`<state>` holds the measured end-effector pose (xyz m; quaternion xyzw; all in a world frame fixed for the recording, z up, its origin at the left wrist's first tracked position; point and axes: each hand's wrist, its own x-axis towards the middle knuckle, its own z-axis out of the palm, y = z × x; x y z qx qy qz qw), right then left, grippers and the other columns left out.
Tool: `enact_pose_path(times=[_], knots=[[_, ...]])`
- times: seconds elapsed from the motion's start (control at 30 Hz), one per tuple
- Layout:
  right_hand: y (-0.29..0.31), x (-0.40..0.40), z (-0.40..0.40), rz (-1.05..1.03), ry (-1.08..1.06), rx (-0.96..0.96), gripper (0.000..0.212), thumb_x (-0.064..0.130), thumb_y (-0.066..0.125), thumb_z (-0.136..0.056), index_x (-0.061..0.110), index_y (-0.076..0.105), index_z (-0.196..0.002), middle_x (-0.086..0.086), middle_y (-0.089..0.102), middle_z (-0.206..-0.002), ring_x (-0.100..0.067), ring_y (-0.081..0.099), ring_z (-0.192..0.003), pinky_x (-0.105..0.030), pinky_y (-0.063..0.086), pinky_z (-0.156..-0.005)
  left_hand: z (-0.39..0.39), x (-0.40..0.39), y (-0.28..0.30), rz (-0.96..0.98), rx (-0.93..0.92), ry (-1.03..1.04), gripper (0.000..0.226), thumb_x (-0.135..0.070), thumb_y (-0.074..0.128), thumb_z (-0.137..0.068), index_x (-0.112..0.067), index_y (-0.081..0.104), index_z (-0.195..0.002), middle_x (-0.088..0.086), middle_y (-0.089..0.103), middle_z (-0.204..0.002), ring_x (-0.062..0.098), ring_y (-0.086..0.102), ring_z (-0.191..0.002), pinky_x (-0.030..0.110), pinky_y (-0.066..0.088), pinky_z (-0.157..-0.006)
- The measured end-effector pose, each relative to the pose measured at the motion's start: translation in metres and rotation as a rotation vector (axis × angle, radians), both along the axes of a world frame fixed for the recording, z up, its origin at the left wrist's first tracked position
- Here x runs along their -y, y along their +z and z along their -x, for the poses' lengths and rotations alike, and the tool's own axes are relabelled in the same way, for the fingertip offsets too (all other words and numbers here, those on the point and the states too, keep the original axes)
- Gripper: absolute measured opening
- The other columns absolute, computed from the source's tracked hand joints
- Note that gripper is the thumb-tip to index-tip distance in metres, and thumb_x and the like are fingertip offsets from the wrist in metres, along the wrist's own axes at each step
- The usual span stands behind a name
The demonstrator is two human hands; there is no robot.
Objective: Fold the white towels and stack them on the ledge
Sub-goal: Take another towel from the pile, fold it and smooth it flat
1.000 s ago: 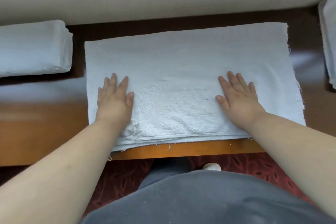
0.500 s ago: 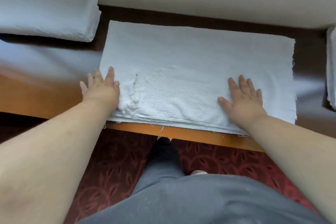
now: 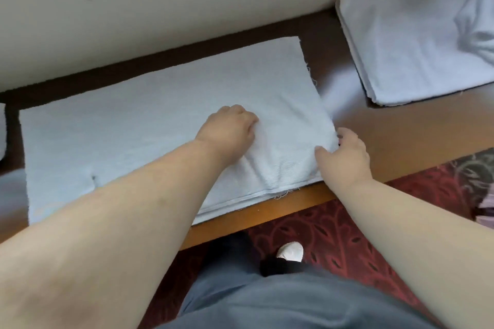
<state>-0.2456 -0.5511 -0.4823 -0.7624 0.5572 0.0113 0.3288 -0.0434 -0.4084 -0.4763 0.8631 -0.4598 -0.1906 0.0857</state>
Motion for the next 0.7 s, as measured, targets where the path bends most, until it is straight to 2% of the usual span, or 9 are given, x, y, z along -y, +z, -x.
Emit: enact_pose_path(times=[0.07,0.13,0.2,0.27,0.33,0.37,0.47,0.57,0.7], knots=[[0.002,0.003,0.002,-0.161,-0.124,0.072,0.064,0.041,0.062,-0.085,0.024,0.037,-0.142,0.001,0.057,-0.12,-0.019,0.058,-0.093,-0.027,0.043,-0.068,-0.01,0.046,0.004,-0.007,-0.061,-0.026,0.032,-0.032,0.04,-0.096,-0.029,0.062,-0.119,-0.001,0.06,-0.117,0.024,0.056,-0.106,0.033,0.046,-0.088],[0.002,0.007,0.003,-0.273,-0.228,0.078,0.057,0.047,0.061,-0.087,0.023,0.042,-0.135,0.01,0.058,-0.099,-0.006,0.054,-0.076,-0.024,0.038,-0.056,-0.02,0.094,0.008,0.016,-0.141,0.07,0.031,-0.035,0.042,-0.096,-0.029,0.058,-0.123,-0.002,0.062,-0.112,0.021,0.06,-0.092,0.029,0.047,-0.08],[0.001,0.01,0.004,-0.311,-0.25,0.065,0.038,0.05,0.058,-0.088,0.018,0.053,-0.108,0.009,0.057,-0.084,-0.008,0.053,-0.069,-0.027,0.039,-0.054,-0.031,0.137,0.007,0.048,-0.213,0.191,0.04,-0.038,0.044,-0.096,-0.027,0.046,-0.134,-0.002,0.061,-0.105,0.017,0.058,-0.081,0.027,0.046,-0.075],[0.003,0.009,0.004,-0.337,-0.24,0.074,0.033,0.047,0.054,-0.089,0.014,0.057,-0.09,0.004,0.057,-0.075,-0.015,0.052,-0.064,-0.028,0.039,-0.055,-0.04,0.176,0.005,0.055,-0.326,0.268,0.054,-0.039,0.048,-0.093,-0.018,0.036,-0.141,0.003,0.063,-0.108,0.022,0.063,-0.082,0.03,0.052,-0.071],[0.003,0.003,0.004,-0.357,-0.269,0.138,0.031,0.041,0.055,-0.09,0.01,0.057,-0.09,0.0,0.051,-0.071,-0.017,0.047,-0.061,-0.028,0.037,-0.053,-0.044,0.206,0.002,0.027,-0.448,0.343,0.069,-0.046,0.052,-0.09,-0.013,0.029,-0.146,0.012,0.065,-0.114,0.028,0.067,-0.081,0.031,0.053,-0.058],[0.003,0.0,0.004,-0.354,-0.285,0.171,0.03,0.039,0.056,-0.09,0.009,0.055,-0.09,0.0,0.048,-0.07,-0.015,0.044,-0.059,-0.027,0.035,-0.051,-0.045,0.216,0.001,0.011,-0.471,0.377,0.079,-0.051,0.055,-0.088,-0.013,0.023,-0.149,0.016,0.063,-0.118,0.03,0.068,-0.086,0.034,0.055,-0.063],[0.006,-0.009,0.004,-0.292,-0.258,0.18,0.023,0.035,0.059,-0.089,0.015,0.048,-0.083,0.005,0.043,-0.066,-0.005,0.038,-0.047,-0.014,0.029,-0.039,-0.048,0.239,-0.005,-0.078,-0.382,0.416,0.103,-0.064,0.061,-0.079,-0.01,0.012,-0.152,0.016,0.056,-0.127,0.038,0.06,-0.109,0.045,0.049,-0.091],[0.011,-0.014,0.004,-0.201,-0.158,0.198,0.024,0.032,0.06,-0.089,0.016,0.043,-0.082,0.006,0.037,-0.065,-0.007,0.035,-0.048,-0.015,0.033,-0.042,-0.047,0.243,-0.004,-0.255,-0.14,0.414,0.1,-0.068,0.062,-0.076,-0.007,0.022,-0.144,0.013,0.057,-0.115,0.034,0.058,-0.11,0.038,0.04,-0.078],[0.028,-0.024,0.004,-0.092,-0.015,0.218,0.03,0.032,0.063,-0.089,0.031,0.036,-0.075,0.009,0.038,-0.065,-0.002,0.041,-0.056,-0.014,0.037,-0.054,-0.043,0.231,-0.009,-0.077,-0.195,0.345,0.077,-0.047,0.067,-0.08,-0.008,0.034,-0.137,0.011,0.056,-0.119,0.03,0.058,-0.106,0.034,0.039,-0.077]])
